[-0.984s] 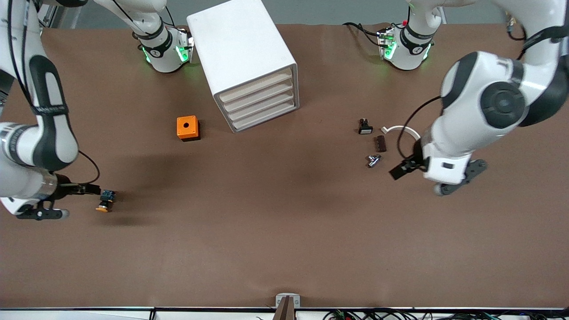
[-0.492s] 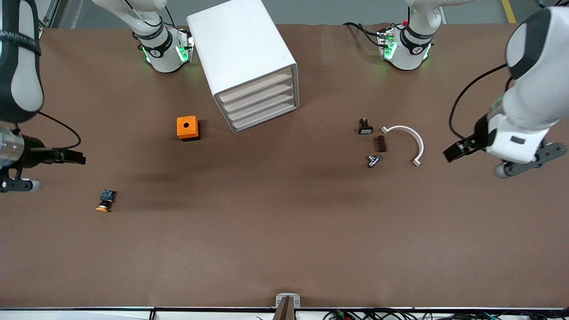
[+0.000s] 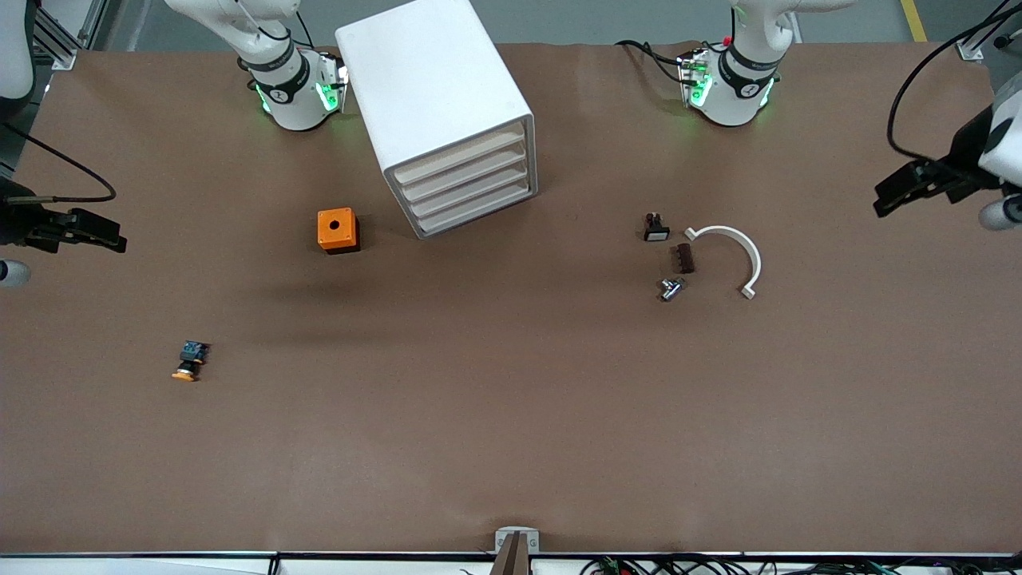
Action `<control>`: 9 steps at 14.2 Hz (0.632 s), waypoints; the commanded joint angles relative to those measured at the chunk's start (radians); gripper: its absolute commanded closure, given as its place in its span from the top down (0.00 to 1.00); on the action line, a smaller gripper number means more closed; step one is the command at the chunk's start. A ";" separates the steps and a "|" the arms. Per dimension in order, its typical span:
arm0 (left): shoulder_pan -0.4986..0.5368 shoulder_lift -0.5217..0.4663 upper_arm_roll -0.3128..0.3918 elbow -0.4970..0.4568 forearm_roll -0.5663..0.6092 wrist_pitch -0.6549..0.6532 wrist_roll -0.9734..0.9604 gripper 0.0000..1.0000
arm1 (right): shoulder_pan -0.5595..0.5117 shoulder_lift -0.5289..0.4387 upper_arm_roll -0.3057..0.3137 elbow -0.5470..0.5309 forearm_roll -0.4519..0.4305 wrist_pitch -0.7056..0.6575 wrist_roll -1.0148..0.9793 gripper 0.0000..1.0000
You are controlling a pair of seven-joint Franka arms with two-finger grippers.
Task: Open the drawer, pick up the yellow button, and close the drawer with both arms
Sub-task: 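Release the button on the table with the right gripper while the left gripper withdraws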
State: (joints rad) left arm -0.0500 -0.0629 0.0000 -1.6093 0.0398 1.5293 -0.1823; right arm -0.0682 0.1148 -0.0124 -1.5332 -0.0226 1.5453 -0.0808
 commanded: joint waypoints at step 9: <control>-0.016 -0.095 -0.006 -0.069 -0.012 -0.015 0.038 1.00 | 0.011 -0.018 -0.004 0.131 0.003 -0.174 0.012 1.00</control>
State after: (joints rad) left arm -0.0630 -0.1369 -0.0078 -1.6714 0.0367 1.5278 -0.1569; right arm -0.0628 0.1131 -0.0159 -1.4048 -0.0228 1.3959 -0.0808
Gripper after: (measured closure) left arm 0.000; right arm 0.000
